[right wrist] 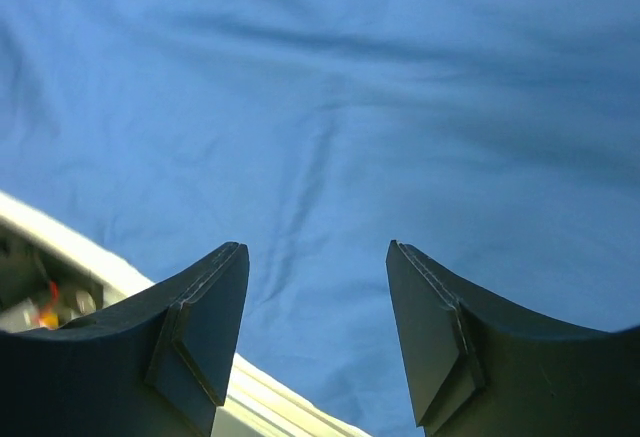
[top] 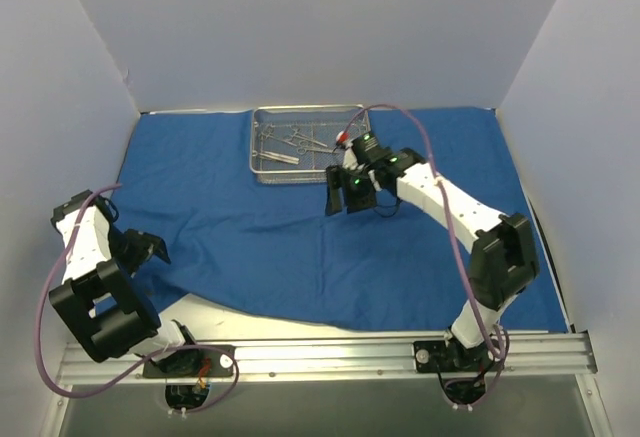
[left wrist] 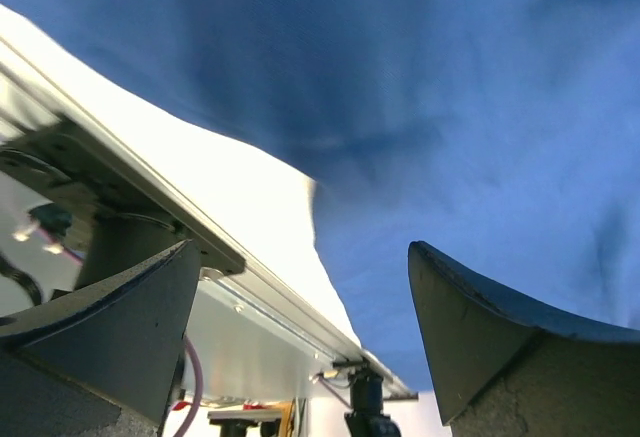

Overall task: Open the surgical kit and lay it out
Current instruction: Smooth out the surgical kit at the center of the board.

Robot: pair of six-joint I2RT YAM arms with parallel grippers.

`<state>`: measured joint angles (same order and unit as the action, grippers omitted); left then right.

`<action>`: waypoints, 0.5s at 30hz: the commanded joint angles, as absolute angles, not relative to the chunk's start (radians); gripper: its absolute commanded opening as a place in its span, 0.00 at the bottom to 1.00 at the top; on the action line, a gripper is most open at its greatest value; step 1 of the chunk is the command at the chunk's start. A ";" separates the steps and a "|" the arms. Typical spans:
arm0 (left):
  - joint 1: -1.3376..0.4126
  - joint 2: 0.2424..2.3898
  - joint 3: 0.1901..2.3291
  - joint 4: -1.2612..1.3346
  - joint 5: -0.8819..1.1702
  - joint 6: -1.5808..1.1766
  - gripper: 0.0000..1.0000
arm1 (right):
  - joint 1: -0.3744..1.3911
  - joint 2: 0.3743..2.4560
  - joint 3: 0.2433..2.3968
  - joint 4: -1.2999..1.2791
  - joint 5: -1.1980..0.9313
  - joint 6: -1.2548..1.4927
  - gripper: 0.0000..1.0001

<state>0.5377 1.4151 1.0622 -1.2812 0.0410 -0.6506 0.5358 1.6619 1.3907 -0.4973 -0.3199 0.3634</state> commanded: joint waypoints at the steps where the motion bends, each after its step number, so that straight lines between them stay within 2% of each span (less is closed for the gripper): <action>1: 0.571 1.423 1.104 -1.308 -0.052 -0.641 0.94 | 0.636 1.730 1.433 -0.500 -0.425 0.281 0.59; 5: 0.652 1.439 1.075 -1.240 -0.052 -0.612 0.94 | 0.745 1.788 1.450 -0.491 -0.413 0.180 0.68; 7: 0.673 1.486 1.052 -1.212 -0.008 -0.604 0.94 | 0.787 1.834 1.465 -0.495 -0.391 0.169 0.71; 9: 0.675 1.528 1.052 -1.158 0.000 -0.582 1.00 | 0.810 1.856 1.500 -0.502 -0.377 0.166 0.71; 10: 0.673 1.558 1.057 -1.146 0.041 -0.578 0.98 | 0.822 1.868 1.512 -0.502 -0.376 0.167 0.71; 11: 0.673 1.569 1.063 -1.112 0.051 -0.569 0.92 | 0.827 1.876 1.531 -0.500 -0.389 0.167 0.70; 14: 0.673 1.600 1.098 -1.074 0.112 -0.509 0.64 | 0.853 1.905 1.561 -0.492 -0.446 0.149 0.69; 15: 0.673 1.600 1.109 -1.075 0.121 -0.488 0.48 | 0.864 1.914 1.584 -0.492 -0.455 0.141 0.68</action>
<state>0.6720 1.6016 1.0588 -1.1419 0.0479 -0.5621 0.8463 1.9076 1.5116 -0.4808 -0.4088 0.1818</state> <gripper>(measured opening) 0.547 0.690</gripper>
